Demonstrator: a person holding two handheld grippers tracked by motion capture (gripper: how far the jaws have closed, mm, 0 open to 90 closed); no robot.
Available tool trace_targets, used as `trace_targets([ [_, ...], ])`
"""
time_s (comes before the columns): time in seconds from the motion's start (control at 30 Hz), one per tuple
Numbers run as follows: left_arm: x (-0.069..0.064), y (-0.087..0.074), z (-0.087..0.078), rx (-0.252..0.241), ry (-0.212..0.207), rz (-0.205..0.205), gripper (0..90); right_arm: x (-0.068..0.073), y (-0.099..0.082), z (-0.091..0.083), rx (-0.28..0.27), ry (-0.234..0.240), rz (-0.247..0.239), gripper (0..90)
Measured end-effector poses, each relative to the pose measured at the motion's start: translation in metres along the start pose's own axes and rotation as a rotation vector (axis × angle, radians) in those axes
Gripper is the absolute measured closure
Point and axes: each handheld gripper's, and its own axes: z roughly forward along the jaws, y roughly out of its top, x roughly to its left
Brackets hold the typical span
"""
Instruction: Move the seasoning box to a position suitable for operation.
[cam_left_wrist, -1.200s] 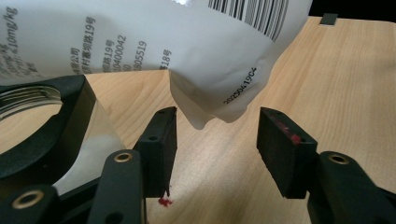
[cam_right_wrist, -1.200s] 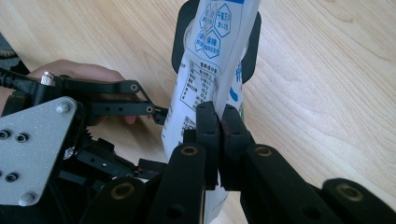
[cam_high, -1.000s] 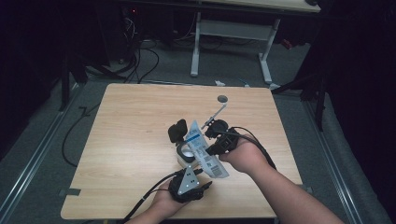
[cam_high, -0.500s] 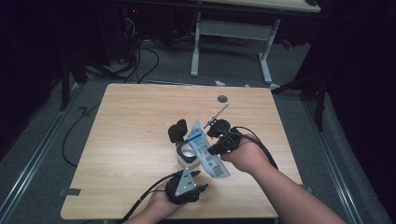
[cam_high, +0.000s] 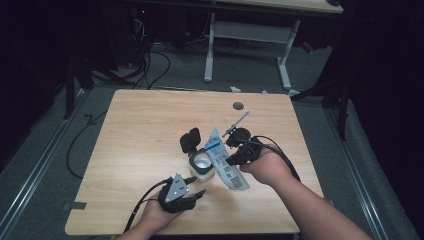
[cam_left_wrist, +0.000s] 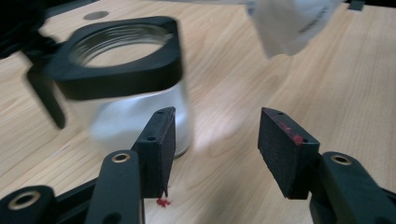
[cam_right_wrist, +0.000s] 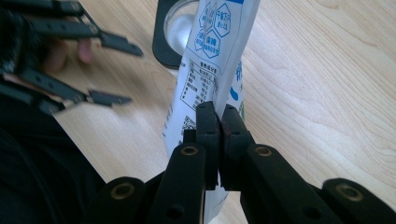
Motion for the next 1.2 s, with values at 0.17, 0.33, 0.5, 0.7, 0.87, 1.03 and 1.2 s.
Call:
trace_targets([
  [0.17, 0.014, -0.004, -0.010, -0.012, 0.032, -0.026, 47.5, -0.004, -0.004, 0.001, 0.003, -0.005, 0.007, 88.6],
  [0.33, 0.028, -0.006, -0.017, -0.030, 0.059, -0.070, 48.4, -0.008, -0.006, 0.001, 0.000, -0.007, 0.021, 88.6],
  [0.5, 0.037, -0.009, -0.024, -0.027, 0.092, -0.072, 47.9, -0.013, -0.009, 0.003, 0.005, -0.017, 0.021, 88.5],
  [0.7, 0.050, -0.014, -0.033, -0.034, 0.127, -0.085, 47.9, -0.020, -0.015, 0.007, 0.006, -0.019, 0.043, 88.6],
  [0.87, 0.058, -0.018, -0.040, -0.039, 0.143, -0.101, 47.6, -0.029, -0.021, 0.009, 0.003, -0.026, 0.061, 88.5],
  [1.03, 0.063, -0.021, -0.045, -0.044, 0.152, -0.117, 47.2, -0.039, -0.027, 0.010, 0.006, -0.042, 0.078, 88.5],
  [1.2, 0.064, -0.022, -0.044, -0.039, 0.149, -0.120, 47.1, -0.051, -0.032, 0.012, 0.013, -0.062, 0.104, 88.5],
])
